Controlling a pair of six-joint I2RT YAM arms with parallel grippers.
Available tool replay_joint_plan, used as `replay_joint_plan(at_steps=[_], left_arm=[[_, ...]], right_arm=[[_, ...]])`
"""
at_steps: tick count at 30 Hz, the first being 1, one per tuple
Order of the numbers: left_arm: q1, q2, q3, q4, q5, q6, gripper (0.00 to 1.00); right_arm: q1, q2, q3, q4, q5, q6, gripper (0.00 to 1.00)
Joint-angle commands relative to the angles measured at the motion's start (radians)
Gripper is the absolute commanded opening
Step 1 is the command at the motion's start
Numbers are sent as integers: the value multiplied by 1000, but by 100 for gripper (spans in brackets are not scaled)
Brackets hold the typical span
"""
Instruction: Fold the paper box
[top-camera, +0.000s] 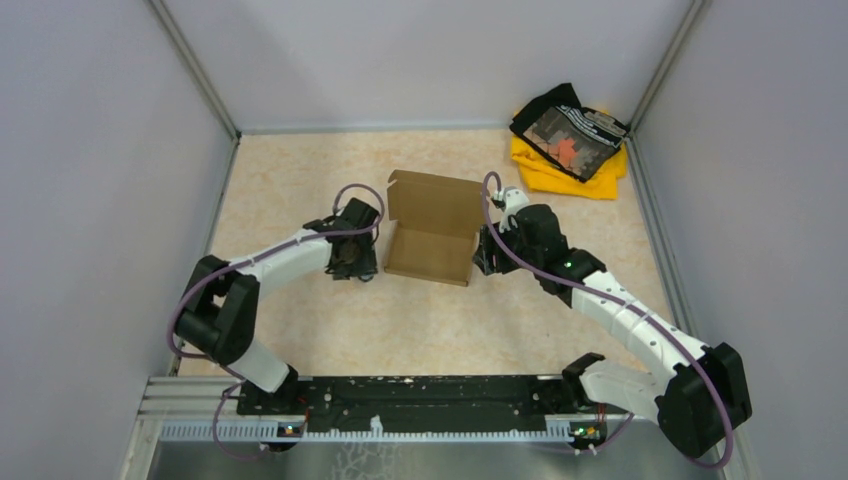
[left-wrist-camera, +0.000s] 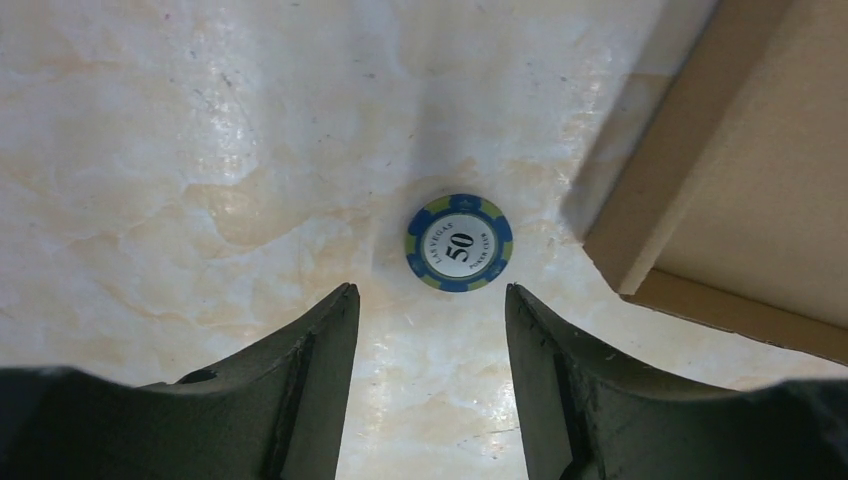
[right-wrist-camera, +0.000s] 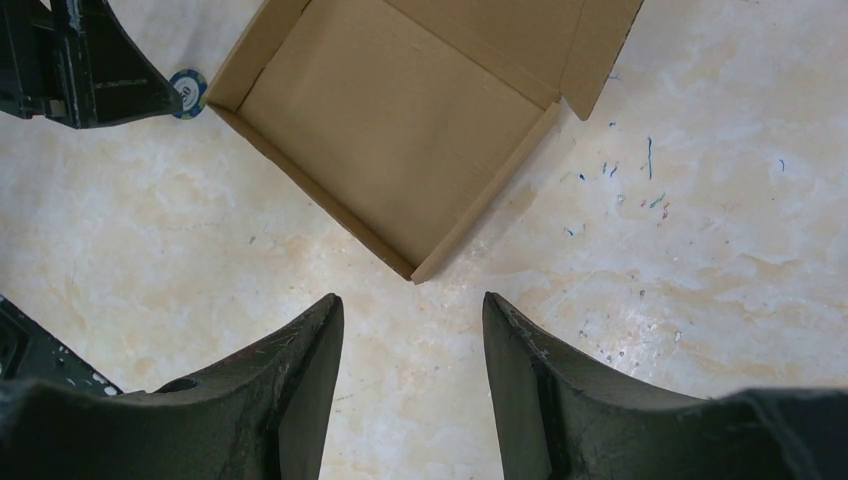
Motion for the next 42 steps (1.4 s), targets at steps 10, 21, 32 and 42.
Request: replay_joint_plan(at_steps=[10,21,32,42], left_arm=[[-45,87,58,24,-18,-9,65],[-49,103,29,53,-37,-24,63],[-57,120,32,27,-59,-35,60],[-58,128,28,39,-55,-32,47]], right_arm=[[3,-3,9,40,-4,-10,53],[4,-11,-5,44,-5,-5,53],[3,-17,-10,43,-5,-4,53],[3,-17,-12,43,-3,-3,53]])
